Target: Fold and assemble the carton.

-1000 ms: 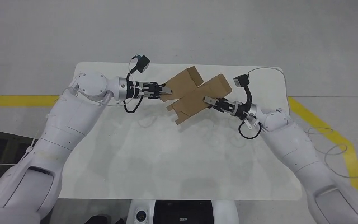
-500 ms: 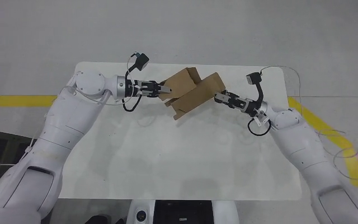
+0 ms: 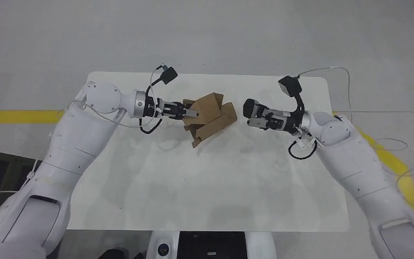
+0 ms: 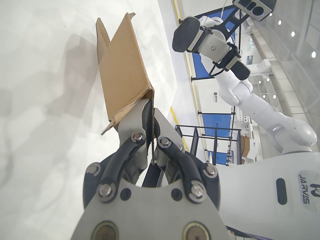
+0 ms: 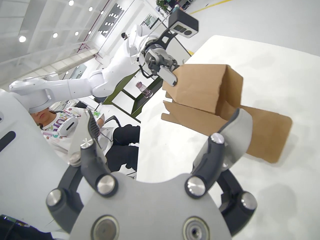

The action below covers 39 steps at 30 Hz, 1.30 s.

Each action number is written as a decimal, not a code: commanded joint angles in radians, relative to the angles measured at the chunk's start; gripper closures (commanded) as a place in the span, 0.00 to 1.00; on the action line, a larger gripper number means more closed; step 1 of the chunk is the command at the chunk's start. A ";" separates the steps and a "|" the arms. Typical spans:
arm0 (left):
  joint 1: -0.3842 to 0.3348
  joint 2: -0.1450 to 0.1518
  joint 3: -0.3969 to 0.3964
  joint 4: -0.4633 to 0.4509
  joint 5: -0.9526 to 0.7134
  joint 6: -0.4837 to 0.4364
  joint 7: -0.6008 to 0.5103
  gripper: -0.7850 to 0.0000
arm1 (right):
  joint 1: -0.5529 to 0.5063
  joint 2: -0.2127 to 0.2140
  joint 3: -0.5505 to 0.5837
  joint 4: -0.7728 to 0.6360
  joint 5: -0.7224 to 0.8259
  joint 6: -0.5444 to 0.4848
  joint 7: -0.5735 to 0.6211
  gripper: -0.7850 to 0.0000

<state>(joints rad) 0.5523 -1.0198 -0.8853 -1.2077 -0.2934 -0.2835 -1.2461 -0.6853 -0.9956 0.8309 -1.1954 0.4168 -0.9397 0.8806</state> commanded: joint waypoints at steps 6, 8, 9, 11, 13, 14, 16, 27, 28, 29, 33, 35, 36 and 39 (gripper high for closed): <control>0.021 0.005 -0.019 -0.040 -0.041 0.007 -0.050 1.00 | 0.089 -0.009 -0.170 0.050 0.050 -0.023 -0.023 0.58; 0.026 0.006 -0.023 -0.049 -0.048 0.013 -0.058 1.00 | 0.119 -0.013 -0.213 0.068 0.046 -0.026 -0.026 0.57; 0.028 0.006 -0.024 -0.054 -0.051 0.014 -0.061 1.00 | 0.135 -0.015 -0.233 0.081 0.044 -0.031 -0.031 0.57; 0.031 0.007 -0.026 -0.064 -0.054 0.014 -0.069 1.00 | 0.162 -0.020 -0.267 0.112 0.043 -0.045 -0.045 0.56; 0.034 0.007 -0.028 -0.073 -0.055 0.012 -0.079 1.00 | 0.189 -0.024 -0.295 0.153 0.038 -0.055 -0.055 0.56; 0.036 0.008 -0.029 -0.076 -0.056 0.012 -0.083 1.00 | 0.200 -0.026 -0.307 0.172 0.040 -0.060 -0.060 0.56; 0.039 0.009 -0.032 -0.083 -0.058 0.012 -0.091 1.00 | 0.221 -0.032 -0.331 0.208 0.041 -0.061 -0.062 0.56; 0.052 0.010 -0.040 -0.109 -0.064 0.014 -0.107 1.00 | 0.292 -0.078 -0.452 0.276 0.093 -0.065 -0.065 0.56; 0.053 0.009 -0.040 -0.110 -0.064 0.013 -0.106 1.00 | 0.296 -0.082 -0.462 0.281 0.098 -0.066 -0.066 0.56; 0.053 0.009 -0.040 -0.110 -0.063 0.013 -0.105 1.00 | 0.301 -0.086 -0.471 0.288 0.103 -0.067 -0.067 0.56; 0.054 0.008 -0.042 -0.109 -0.064 0.014 -0.103 1.00 | 0.314 -0.100 -0.504 0.303 0.128 -0.062 -0.062 0.57; 0.054 0.008 -0.043 -0.108 -0.063 0.013 -0.103 1.00 | 0.319 -0.106 -0.521 0.304 0.145 -0.059 -0.060 0.57; 0.054 0.008 -0.043 -0.107 -0.063 0.013 -0.104 1.00 | 0.321 -0.109 -0.530 0.304 0.154 -0.056 -0.056 0.57; 0.054 0.007 -0.043 -0.105 -0.062 0.012 -0.105 1.00 | 0.327 -0.115 -0.553 0.297 0.191 -0.051 -0.051 0.57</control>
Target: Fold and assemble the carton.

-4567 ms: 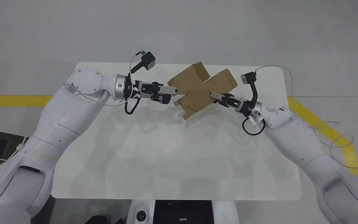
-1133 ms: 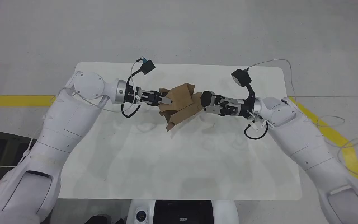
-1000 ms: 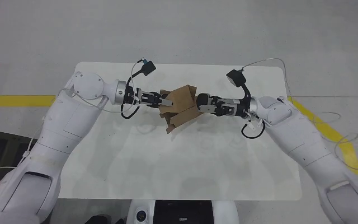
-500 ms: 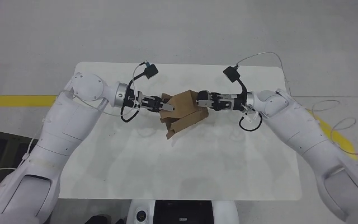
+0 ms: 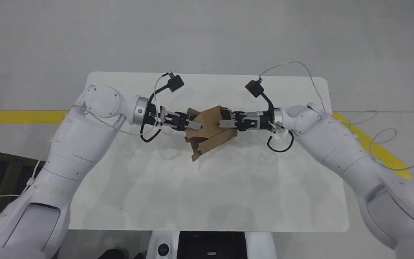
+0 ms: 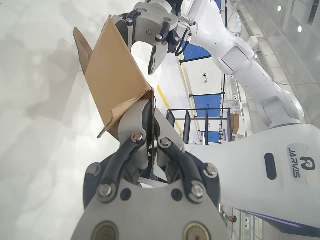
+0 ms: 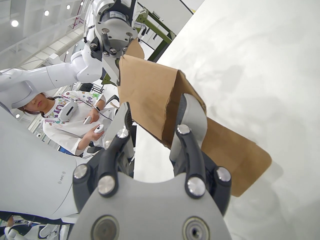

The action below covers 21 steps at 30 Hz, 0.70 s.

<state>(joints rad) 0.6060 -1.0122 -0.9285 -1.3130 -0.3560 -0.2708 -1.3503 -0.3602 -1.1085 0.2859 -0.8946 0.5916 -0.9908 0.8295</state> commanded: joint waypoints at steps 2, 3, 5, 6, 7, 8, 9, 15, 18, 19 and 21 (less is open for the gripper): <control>0.001 -0.001 0.000 0.002 -0.002 -0.001 -0.001 1.00 | 0.004 -0.005 -0.023 -0.012 0.046 0.002 0.002 0.58; 0.001 -0.001 0.000 0.002 -0.001 -0.002 -0.002 1.00 | 0.008 -0.006 -0.032 -0.015 0.055 0.006 0.006 0.58; 0.002 -0.001 -0.001 0.005 0.001 -0.003 -0.003 1.00 | 0.014 -0.006 -0.048 -0.022 0.081 0.012 0.012 0.59; 0.002 -0.001 -0.001 0.006 0.003 -0.004 -0.005 1.00 | 0.020 -0.005 -0.057 -0.026 0.088 0.019 0.020 0.60; 0.002 -0.001 -0.002 0.007 0.004 -0.005 -0.006 1.00 | 0.024 -0.004 -0.064 -0.025 0.098 0.021 0.021 0.61; 0.002 -0.001 -0.003 0.009 0.003 -0.005 -0.008 1.00 | 0.026 -0.002 -0.070 -0.024 0.111 0.021 0.021 0.61; 0.002 -0.001 -0.003 0.010 0.005 -0.006 -0.010 1.00 | 0.031 -0.001 -0.079 -0.027 0.116 0.029 0.029 0.62; 0.005 0.000 -0.005 0.011 0.009 -0.005 -0.021 1.00 | 0.056 0.006 -0.116 -0.047 0.174 0.046 0.046 0.71; 0.006 0.000 -0.005 0.010 0.009 -0.006 -0.022 1.00 | 0.058 0.006 -0.116 -0.049 0.177 0.048 0.048 0.80; 0.006 0.000 -0.005 0.010 0.009 -0.006 -0.022 1.00 | 0.058 0.006 -0.116 -0.049 0.177 0.048 0.048 0.83; 0.006 0.000 -0.005 0.010 0.009 -0.006 -0.022 1.00 | 0.058 0.006 -0.116 -0.049 0.177 0.048 0.048 0.88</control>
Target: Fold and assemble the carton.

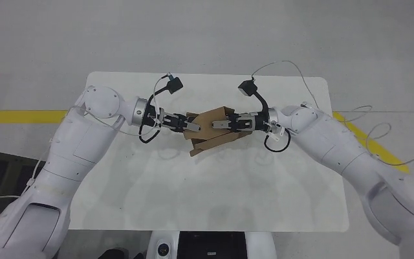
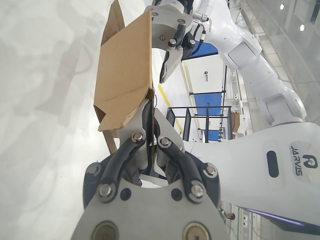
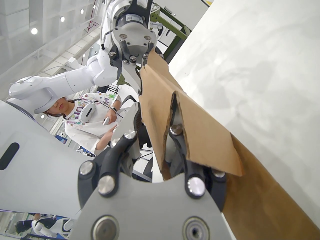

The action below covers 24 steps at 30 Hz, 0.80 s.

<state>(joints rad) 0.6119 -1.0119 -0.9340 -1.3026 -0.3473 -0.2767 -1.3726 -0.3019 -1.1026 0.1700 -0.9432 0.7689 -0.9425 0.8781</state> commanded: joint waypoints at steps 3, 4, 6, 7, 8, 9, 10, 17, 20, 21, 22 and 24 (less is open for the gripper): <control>0.000 0.000 0.000 0.000 0.000 0.000 0.000 1.00 | 0.000 0.000 0.000 0.000 0.000 0.000 0.000 1.00; 0.000 0.000 0.000 0.000 0.000 0.000 0.000 1.00 | 0.000 0.000 0.000 0.000 0.000 0.000 0.000 1.00; 0.000 0.000 0.000 0.000 0.000 0.000 0.000 1.00 | 0.000 0.000 0.000 0.000 0.000 0.000 0.000 1.00; 0.000 0.000 0.000 0.000 0.000 0.000 0.000 0.91 | 0.000 0.000 0.000 0.000 0.000 0.000 0.000 1.00; 0.000 0.000 0.000 0.000 0.000 0.000 0.000 0.76 | 0.000 0.000 0.000 0.000 0.000 0.000 0.000 1.00; 0.000 0.000 0.000 0.000 0.000 0.000 0.000 0.68 | 0.000 0.000 0.000 0.000 0.000 0.000 0.000 1.00; 0.000 0.000 0.000 0.000 0.000 0.000 0.000 0.64 | 0.000 0.000 0.000 0.000 0.000 0.000 0.000 1.00; 0.000 0.000 0.000 0.000 0.000 0.000 0.000 0.95 | 0.000 0.000 0.000 0.000 0.000 0.000 0.000 0.92; -0.001 0.001 -0.005 0.002 -0.006 -0.002 -0.010 0.95 | 0.000 0.000 0.000 -0.001 0.019 0.012 0.012 0.19; -0.001 0.002 -0.008 0.004 -0.009 -0.003 -0.015 1.00 | 0.002 0.001 0.000 -0.001 0.029 0.017 0.017 0.00; -0.001 0.002 -0.009 0.005 -0.009 -0.004 -0.018 1.00 | 0.003 0.001 0.000 -0.001 0.036 0.019 0.019 0.00; 0.000 0.003 -0.011 0.006 -0.009 -0.005 -0.019 1.00 | 0.004 0.003 0.000 0.002 0.046 0.017 0.017 0.00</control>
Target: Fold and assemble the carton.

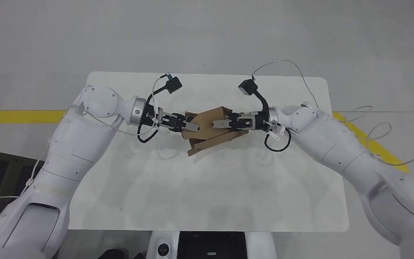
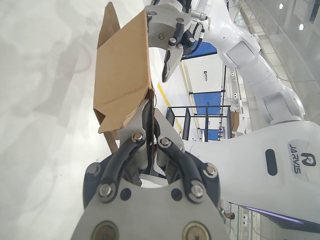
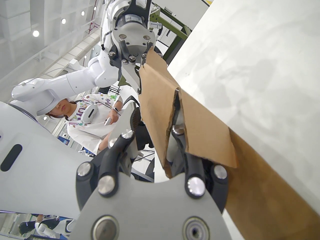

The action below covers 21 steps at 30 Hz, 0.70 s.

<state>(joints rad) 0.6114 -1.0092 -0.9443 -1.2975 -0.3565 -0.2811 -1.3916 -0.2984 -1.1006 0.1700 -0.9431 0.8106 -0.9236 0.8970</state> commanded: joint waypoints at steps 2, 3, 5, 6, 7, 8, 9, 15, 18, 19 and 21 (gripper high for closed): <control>0.002 0.001 -0.003 0.000 0.001 0.000 0.000 1.00 | 0.003 0.003 0.000 0.001 0.011 -0.003 -0.003 0.10; 0.002 0.001 -0.003 0.000 0.002 0.000 0.000 1.00 | 0.004 0.004 0.000 0.000 0.013 -0.005 -0.005 0.20; 0.003 0.001 -0.004 -0.001 0.002 -0.001 0.000 1.00 | 0.006 0.005 0.000 -0.003 0.016 -0.006 -0.006 0.50; 0.003 0.001 -0.004 -0.001 0.002 -0.001 0.000 1.00 | 0.006 0.005 0.000 -0.003 0.016 -0.006 -0.006 0.52; 0.003 0.001 -0.004 -0.001 0.002 -0.001 0.000 1.00 | 0.006 0.005 0.000 -0.003 0.016 -0.006 -0.006 0.54; 0.003 0.001 -0.004 -0.001 0.002 -0.001 0.000 1.00 | 0.006 0.005 0.000 -0.003 0.016 -0.006 -0.006 0.55; 0.003 0.001 -0.004 -0.001 0.002 -0.001 0.000 1.00 | 0.006 0.005 0.000 -0.003 0.016 -0.006 -0.006 0.55; 0.003 0.001 -0.004 -0.001 0.002 -0.001 0.000 1.00 | 0.006 0.005 0.000 -0.003 0.016 -0.006 -0.006 0.56; 0.003 0.001 -0.004 -0.001 0.002 -0.001 0.000 1.00 | 0.006 0.005 0.000 -0.003 0.016 -0.006 -0.006 0.58; 0.003 0.001 -0.004 -0.001 0.002 -0.001 0.000 1.00 | 0.006 0.005 0.000 -0.003 0.016 -0.006 -0.006 0.59; 0.003 0.001 -0.004 -0.001 0.002 -0.001 0.000 1.00 | 0.006 0.005 0.000 -0.003 0.016 -0.006 -0.006 0.64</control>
<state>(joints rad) 0.6141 -1.0084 -0.9486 -1.2982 -0.3545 -0.2825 -1.3913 -0.2926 -1.0955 0.1700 -0.9463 0.8263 -0.9292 0.8914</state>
